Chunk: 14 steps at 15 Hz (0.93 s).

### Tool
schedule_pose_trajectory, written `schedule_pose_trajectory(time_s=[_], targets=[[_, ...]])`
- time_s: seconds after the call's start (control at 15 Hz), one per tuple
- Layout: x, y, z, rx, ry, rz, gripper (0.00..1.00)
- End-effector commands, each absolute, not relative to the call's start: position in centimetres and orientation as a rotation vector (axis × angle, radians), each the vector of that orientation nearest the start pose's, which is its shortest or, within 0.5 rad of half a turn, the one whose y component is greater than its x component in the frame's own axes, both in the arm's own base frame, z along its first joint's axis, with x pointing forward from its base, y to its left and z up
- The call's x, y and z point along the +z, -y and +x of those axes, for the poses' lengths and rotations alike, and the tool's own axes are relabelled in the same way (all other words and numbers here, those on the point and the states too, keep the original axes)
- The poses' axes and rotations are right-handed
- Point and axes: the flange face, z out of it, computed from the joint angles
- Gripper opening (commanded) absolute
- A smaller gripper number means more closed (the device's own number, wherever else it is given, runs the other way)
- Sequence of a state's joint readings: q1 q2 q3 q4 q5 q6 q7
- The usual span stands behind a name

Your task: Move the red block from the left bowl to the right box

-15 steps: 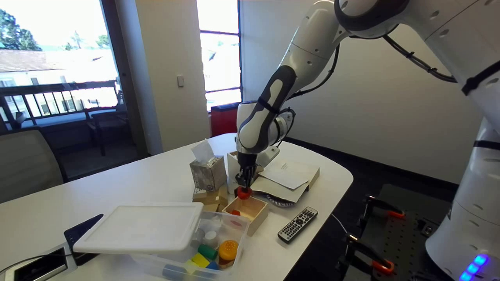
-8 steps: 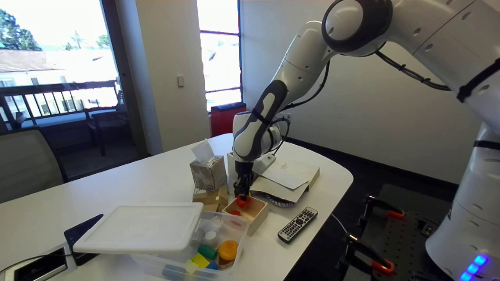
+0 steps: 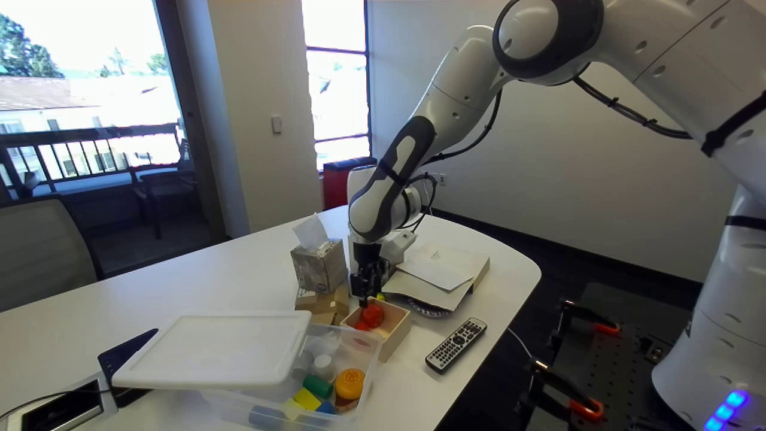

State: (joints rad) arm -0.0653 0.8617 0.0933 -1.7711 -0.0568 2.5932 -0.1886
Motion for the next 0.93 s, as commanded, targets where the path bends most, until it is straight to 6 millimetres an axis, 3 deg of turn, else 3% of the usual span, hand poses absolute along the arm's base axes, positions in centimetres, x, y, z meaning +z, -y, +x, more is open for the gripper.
schedule_pose_trajectory(time_s=[0.0, 0.47, 0.67, 0.87], targets=[[12.0, -2.8, 63.2, 0.102, 0.371, -3.095, 1.00], [21.7, -4.4, 62.2, 0.113, 0.297, -3.176, 1.00], [24.5, -4.5, 61.8, 0.109, 0.279, -3.194, 1.00], [26.1, -4.4, 61.6, 0.105, 0.267, -3.205, 1.00]])
